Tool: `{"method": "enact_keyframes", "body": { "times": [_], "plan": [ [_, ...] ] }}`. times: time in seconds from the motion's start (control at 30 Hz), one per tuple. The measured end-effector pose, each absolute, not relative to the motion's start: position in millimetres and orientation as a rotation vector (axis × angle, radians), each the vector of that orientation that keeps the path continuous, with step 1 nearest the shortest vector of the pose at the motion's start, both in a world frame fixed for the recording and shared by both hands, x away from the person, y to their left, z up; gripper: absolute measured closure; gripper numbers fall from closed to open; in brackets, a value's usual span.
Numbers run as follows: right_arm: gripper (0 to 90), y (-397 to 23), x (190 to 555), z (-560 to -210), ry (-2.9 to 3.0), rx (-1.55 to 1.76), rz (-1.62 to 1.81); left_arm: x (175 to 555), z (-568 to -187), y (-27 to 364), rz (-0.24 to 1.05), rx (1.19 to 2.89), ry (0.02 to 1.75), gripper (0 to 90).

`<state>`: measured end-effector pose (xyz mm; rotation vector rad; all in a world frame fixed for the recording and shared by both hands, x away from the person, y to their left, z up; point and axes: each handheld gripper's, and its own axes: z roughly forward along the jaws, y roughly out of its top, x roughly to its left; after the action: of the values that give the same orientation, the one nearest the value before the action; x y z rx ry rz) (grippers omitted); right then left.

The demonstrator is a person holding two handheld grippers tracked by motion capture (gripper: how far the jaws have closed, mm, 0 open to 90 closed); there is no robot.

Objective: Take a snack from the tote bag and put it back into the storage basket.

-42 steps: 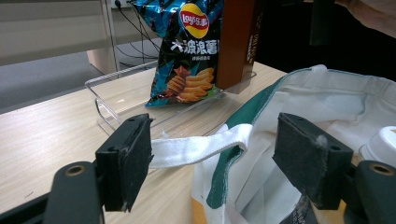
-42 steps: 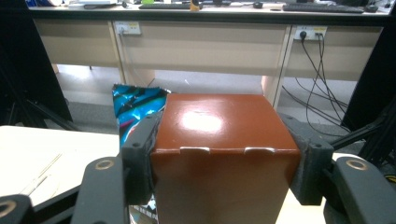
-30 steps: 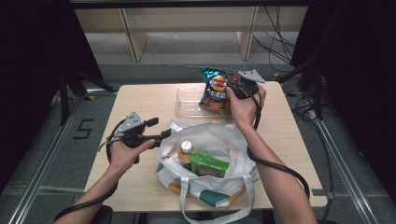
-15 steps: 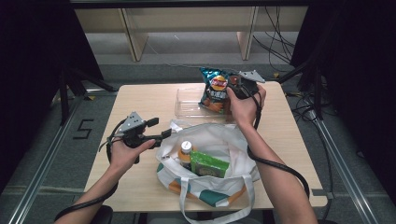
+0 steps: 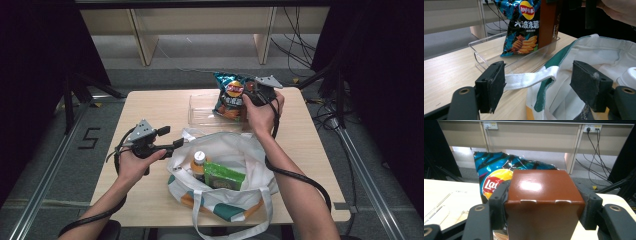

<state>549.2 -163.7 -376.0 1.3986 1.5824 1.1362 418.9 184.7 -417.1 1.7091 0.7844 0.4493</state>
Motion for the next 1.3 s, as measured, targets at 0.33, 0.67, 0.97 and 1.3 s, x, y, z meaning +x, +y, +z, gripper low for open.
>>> {"method": "enact_keyframes", "body": {
  "times": [0.33,0.67,0.97,1.3],
  "plan": [
    [38.8,-163,551,-390,1.614,1.414,1.105,419,-417,186,0.452,1.708,0.786,26.7],
    [36.9,-165,552,-388,1.645,1.411,1.105,419,-417,185,0.45,1.71,0.783,26.7],
    [26.3,-166,552,-387,1.66,1.388,1.126,419,-417,185,0.452,1.709,0.782,26.7],
    [22.9,-166,543,-382,1.702,1.357,1.121,419,-417,185,0.453,1.709,0.782,26.6]
  ]
}}
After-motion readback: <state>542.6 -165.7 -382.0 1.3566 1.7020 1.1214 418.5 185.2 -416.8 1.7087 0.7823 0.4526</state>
